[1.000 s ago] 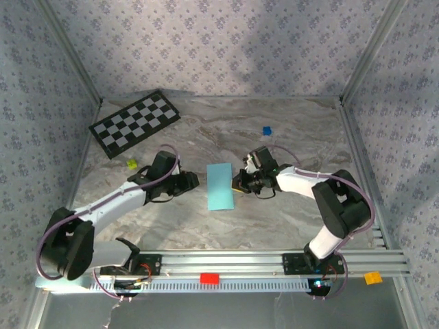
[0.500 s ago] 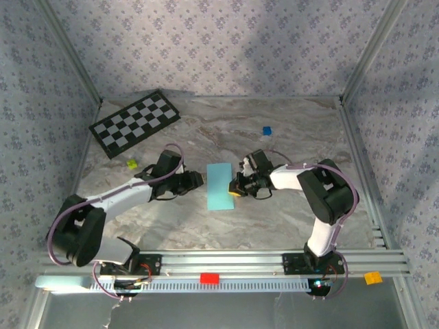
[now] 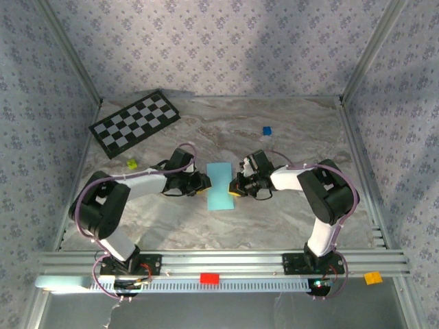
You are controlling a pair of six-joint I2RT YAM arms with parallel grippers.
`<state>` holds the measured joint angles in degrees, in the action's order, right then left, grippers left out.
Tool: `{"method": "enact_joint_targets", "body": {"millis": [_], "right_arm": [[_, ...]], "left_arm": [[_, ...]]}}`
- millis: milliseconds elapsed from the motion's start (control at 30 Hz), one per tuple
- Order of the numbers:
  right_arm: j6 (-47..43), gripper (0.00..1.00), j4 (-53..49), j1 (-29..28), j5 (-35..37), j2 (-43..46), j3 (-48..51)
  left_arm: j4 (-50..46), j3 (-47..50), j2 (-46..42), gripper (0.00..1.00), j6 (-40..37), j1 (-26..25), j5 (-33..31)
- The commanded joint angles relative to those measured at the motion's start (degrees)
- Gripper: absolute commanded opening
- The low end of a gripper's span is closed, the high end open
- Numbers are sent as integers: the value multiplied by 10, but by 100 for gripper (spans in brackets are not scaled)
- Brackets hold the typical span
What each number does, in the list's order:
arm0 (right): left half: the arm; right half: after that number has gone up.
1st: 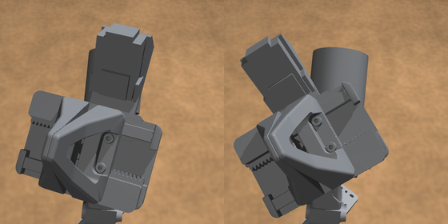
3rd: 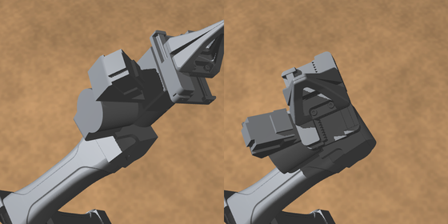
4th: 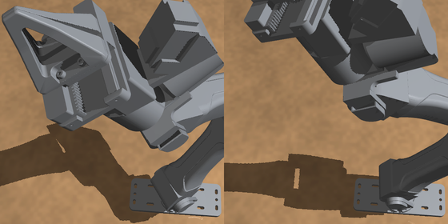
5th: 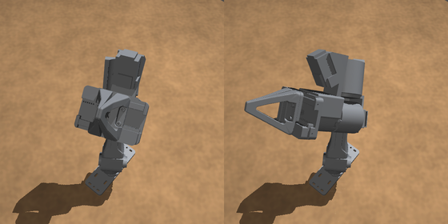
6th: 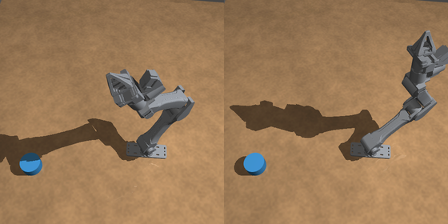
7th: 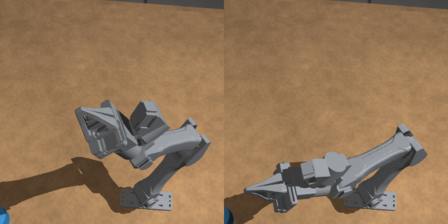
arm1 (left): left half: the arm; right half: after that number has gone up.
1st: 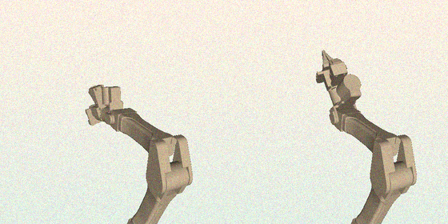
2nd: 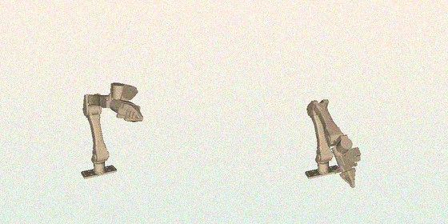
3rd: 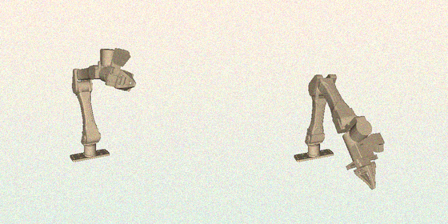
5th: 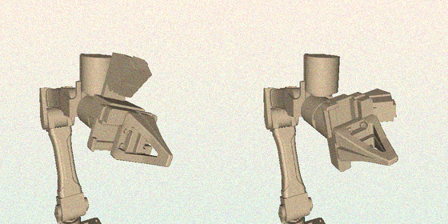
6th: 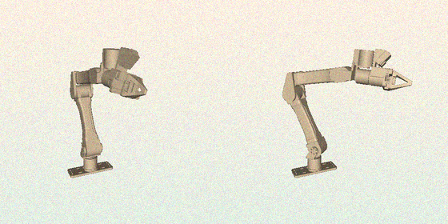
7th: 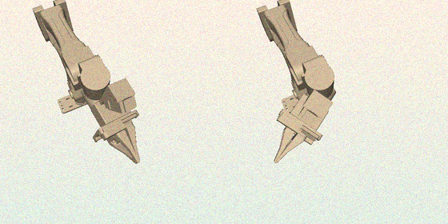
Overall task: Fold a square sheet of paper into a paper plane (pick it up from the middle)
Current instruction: Third fold the triangle at the center of the table.
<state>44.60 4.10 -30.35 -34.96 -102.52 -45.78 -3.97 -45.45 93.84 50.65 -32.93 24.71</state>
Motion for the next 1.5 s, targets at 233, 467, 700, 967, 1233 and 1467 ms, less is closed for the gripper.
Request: {"method": "enact_joint_targets", "body": {"millis": [233, 467, 700, 967, 1233, 1467], "right_arm": [[-11, 4, -76, 6, 64, -24, 17], [-11, 3, -79, 7, 66, -26, 18], [-12, 3, -77, 8, 67, -26, 21], [-11, 2, -77, 7, 69, -29, 20], [-12, 2, -75, 8, 68, -28, 22], [-11, 2, -76, 7, 67, -29, 19]], "left_arm": [[8, -11, 25, 32, 10, -4, 5], [12, -11, 40, 32, 13, -10, 8], [26, -11, 47, 28, 16, -16, 18], [39, -9, 45, 27, 18, -17, 24], [69, 4, 31, 28, 34, -17, 26], [86, 9, 26, 28, 45, -16, 29]]}}
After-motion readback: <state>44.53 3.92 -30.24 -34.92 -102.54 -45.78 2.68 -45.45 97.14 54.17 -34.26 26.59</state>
